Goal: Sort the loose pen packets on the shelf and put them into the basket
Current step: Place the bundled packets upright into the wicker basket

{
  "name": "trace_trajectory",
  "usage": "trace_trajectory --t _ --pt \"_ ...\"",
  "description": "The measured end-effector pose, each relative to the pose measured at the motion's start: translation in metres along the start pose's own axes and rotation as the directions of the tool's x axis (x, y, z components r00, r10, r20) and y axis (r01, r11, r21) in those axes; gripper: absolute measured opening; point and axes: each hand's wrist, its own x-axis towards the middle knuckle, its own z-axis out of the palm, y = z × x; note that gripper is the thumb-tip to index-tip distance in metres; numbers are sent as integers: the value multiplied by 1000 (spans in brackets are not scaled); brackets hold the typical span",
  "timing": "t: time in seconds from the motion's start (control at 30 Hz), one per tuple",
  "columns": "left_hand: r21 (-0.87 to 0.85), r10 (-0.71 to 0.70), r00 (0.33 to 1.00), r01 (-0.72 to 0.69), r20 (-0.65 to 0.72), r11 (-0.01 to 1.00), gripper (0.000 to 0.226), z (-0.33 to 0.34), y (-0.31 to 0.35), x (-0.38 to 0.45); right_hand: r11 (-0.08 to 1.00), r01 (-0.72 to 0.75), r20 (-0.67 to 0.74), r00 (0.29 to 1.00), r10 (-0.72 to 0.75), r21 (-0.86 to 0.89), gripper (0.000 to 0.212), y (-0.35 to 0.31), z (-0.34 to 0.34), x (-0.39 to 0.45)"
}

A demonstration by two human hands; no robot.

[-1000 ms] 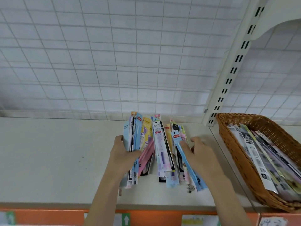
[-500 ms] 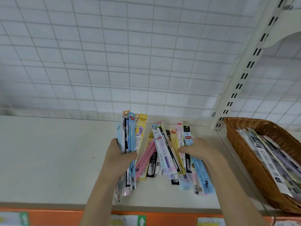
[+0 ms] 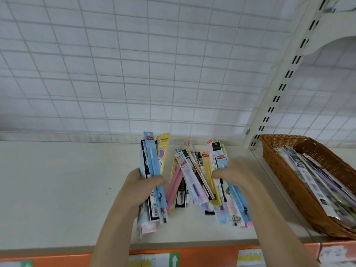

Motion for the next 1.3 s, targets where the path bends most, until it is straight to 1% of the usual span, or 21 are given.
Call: trace_trajectory --t 0.13,0.27,0.3,0.4,0.43,0.47,0.53,0.6,0.67,0.77,0.9,0.97,1.03,1.17,1.2,1.3 --pt "-58 -29 999 32 40 998 9 -7 6 -2 999 -20 -19 1000 21 33 12 -2 -3 -6" --pt "-153 -47 994 62 99 986 13 -7 9 -2 997 -23 -77 997 29 77 6 2 -15 -13" --pt "-164 -39 994 57 105 985 15 -6 9 -1 997 -8 -93 995 16 81 10 4 -18 -12" --pt "-172 4 992 18 130 985 22 0 13 0 997 0 -103 995 7 75 49 11 -25 -10" --pt "-174 19 990 6 138 985 23 2 14 1 997 1 -97 995 7 77 54 13 -26 -9" --pt "-170 31 990 -7 137 985 21 4 15 1 995 6 -89 996 3 98 53 15 -28 -8" --pt "-162 42 992 -23 118 986 13 7 16 2 992 17 -70 997 -9 122 42 17 -30 -7" --pt "-181 45 995 -27 94 983 5 10 16 3 991 72 -114 992 -58 116 29 17 -31 -5" --pt "-202 61 995 -45 74 978 6 12 19 4 977 165 -207 969 -136 133 24 14 -33 -5" --pt "-216 85 996 -74 40 974 9 17 28 8 948 274 -346 915 -205 162 22 5 -46 -9" --pt "-203 130 991 -124 15 971 9 31 40 10 923 361 -492 832 -255 131 20 -2 -86 -19" --pt "-202 144 990 -139 9 970 8 42 46 9 932 354 -526 808 -264 77 15 3 -112 -24" --pt "-211 154 988 -148 11 966 7 56 50 5 946 321 -543 802 -248 43 16 16 -138 -25" --pt "-189 177 984 -172 12 967 6 88 56 -6 983 180 -558 819 -132 33 14 58 -180 -19" --pt "-185 181 983 -175 16 967 6 96 57 -9 989 143 -565 820 -95 40 16 69 -187 -16" --pt "-177 178 984 -170 32 969 7 121 59 -18 993 69 -585 811 -1 94 33 102 -198 -9"
